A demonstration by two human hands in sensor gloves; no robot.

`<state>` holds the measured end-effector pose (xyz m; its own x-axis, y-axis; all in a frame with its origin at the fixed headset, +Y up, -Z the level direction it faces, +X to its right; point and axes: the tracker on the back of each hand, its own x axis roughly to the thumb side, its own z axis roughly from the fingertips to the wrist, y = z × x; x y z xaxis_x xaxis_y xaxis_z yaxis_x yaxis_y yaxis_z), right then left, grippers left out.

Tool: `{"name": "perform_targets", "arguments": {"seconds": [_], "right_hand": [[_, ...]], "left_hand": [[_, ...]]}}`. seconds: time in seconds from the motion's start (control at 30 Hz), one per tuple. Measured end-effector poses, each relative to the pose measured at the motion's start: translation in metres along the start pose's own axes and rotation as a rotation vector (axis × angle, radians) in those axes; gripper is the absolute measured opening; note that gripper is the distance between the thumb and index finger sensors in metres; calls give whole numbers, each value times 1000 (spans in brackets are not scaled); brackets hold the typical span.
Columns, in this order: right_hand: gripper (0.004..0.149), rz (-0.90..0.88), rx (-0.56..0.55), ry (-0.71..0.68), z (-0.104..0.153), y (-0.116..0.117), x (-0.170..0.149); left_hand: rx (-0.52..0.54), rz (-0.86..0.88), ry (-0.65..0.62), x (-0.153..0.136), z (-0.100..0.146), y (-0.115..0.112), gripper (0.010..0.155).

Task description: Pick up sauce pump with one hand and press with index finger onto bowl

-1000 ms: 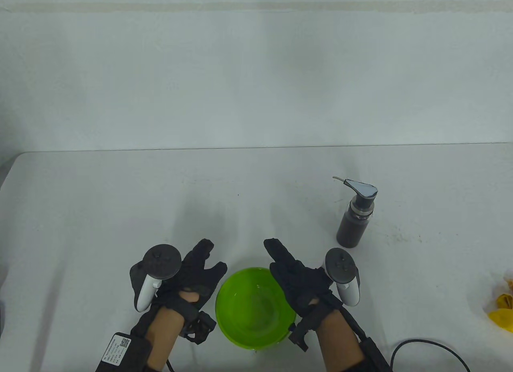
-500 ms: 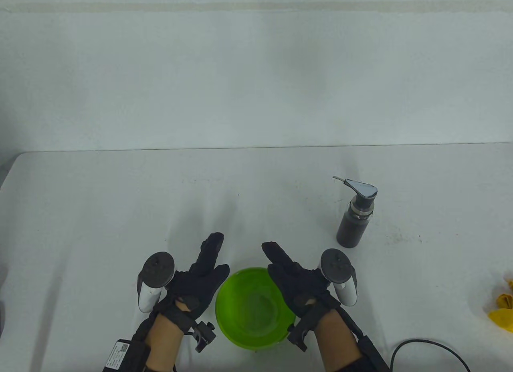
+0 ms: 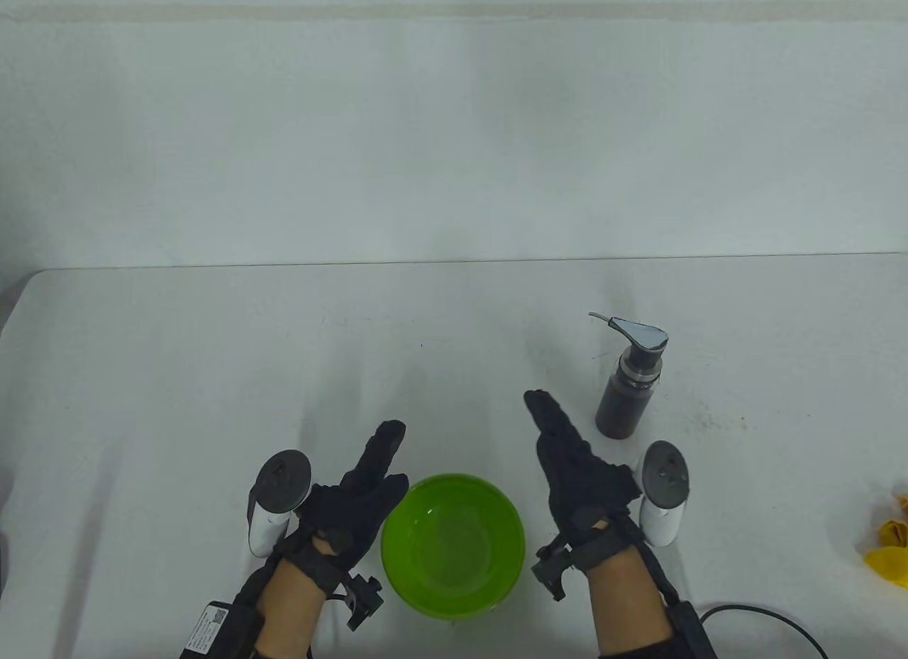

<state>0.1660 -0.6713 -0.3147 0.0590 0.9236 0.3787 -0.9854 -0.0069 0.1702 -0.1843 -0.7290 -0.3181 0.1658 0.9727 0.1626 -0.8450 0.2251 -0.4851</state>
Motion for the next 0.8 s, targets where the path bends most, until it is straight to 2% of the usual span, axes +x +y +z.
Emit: {"name": "perform_targets", "arguments": {"seconds": [0.1,0.13,0.23,0.37,0.47,0.53,0.57,0.63,0.73,0.8], "right_hand": [[57,146,-150,-139,-3,-31,29],[58,276,-242,-173,-5,-48,39],[63,362,-331,-152,-16,-75,42],[79,469,-377,-44,-34,-105,15],[92,617,-405,-34,-44,-112,-11],[96,641,-421,-50,-46,-112,-23],[97,652,-492,-97,-46,-111,-28],[100,696,-555,-153,-49,-114,-35],[105,674,-499,-108,-53,-113,-49],[107,700,-516,-127,-52,-111,-56]], "left_hand": [[-2,-10,-3,0,-1,-2,94],[-4,-11,-6,0,-2,-2,94],[-8,4,-6,0,-2,-3,94],[-14,-13,-9,2,-1,-1,93],[-21,-18,-6,1,-1,-2,93],[-28,-20,-4,0,-1,-3,93],[-37,-19,-1,-1,-1,-3,92],[-45,-20,3,-1,-1,-4,92],[-38,-25,2,-1,-1,-3,92],[-36,-22,6,-2,-1,-3,92]]}}
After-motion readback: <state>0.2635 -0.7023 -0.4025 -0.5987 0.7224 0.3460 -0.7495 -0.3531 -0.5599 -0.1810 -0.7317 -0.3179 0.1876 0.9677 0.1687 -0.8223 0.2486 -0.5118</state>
